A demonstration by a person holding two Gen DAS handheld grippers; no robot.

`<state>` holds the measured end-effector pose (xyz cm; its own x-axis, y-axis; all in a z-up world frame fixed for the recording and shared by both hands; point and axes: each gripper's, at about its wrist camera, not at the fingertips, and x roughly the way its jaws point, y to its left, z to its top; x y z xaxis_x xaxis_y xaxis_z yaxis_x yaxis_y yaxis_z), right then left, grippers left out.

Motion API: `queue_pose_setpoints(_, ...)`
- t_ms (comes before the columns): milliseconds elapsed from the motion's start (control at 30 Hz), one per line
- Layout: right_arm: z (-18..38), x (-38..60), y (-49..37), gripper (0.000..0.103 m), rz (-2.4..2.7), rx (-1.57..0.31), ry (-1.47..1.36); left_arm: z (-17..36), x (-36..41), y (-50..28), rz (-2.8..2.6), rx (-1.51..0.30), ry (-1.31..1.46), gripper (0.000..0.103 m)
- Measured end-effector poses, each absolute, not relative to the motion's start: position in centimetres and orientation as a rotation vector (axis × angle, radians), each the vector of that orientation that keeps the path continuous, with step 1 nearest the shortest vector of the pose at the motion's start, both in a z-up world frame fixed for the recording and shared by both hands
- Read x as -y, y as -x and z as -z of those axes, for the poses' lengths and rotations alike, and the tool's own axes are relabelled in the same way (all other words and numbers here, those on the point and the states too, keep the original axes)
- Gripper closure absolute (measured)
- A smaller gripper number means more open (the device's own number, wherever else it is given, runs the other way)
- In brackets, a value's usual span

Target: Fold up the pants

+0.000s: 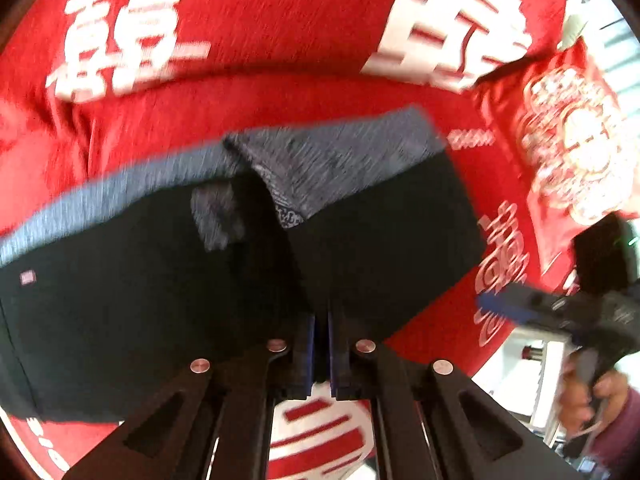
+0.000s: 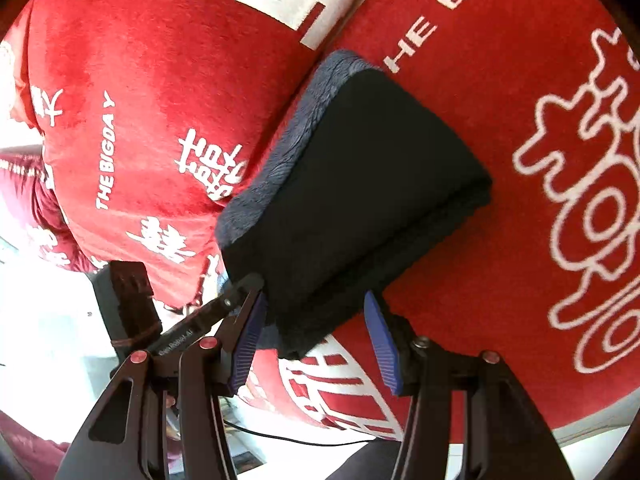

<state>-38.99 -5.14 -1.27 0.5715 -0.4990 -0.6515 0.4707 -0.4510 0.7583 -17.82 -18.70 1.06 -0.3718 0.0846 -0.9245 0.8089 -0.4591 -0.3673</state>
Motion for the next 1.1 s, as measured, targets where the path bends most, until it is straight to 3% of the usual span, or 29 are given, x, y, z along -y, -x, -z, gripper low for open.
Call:
queue_pose_setpoints(100,1.5,5.1,39.1,0.048,1.11,-0.051,-1.702,1.7,17.8,17.3,1.841,-1.231,-1.332,0.097)
queue_pose_setpoints(533,0.3,15.7,47.2,0.042,1.185,-0.37,-1.409,1.7,17.9,16.2,1.784,-1.304,-1.237,0.097)
queue_pose_setpoints(733,5.1,21.0,49.0,0.042,0.95,-0.302,-1.561,1.9,17.9,16.2,1.753,-1.323,-1.217,0.097)
queue_pose_setpoints(867,6.2,21.9,48.4,0.066,0.929,-0.339,-1.618,1.7,18.3,16.4,1.736,-1.326,-1.237,0.097)
queue_pose_setpoints(1000,5.0,20.2,49.1,0.069,0.985,-0.312,-1.619,1.8,18.6,17.3,1.763,-1.281,-1.281,0.097)
queue_pose_setpoints(1100,6.1,20.4,48.8,0.066,1.067,-0.344,-1.643,2.0,18.5,17.3,1.779,-1.255,-1.276,0.096)
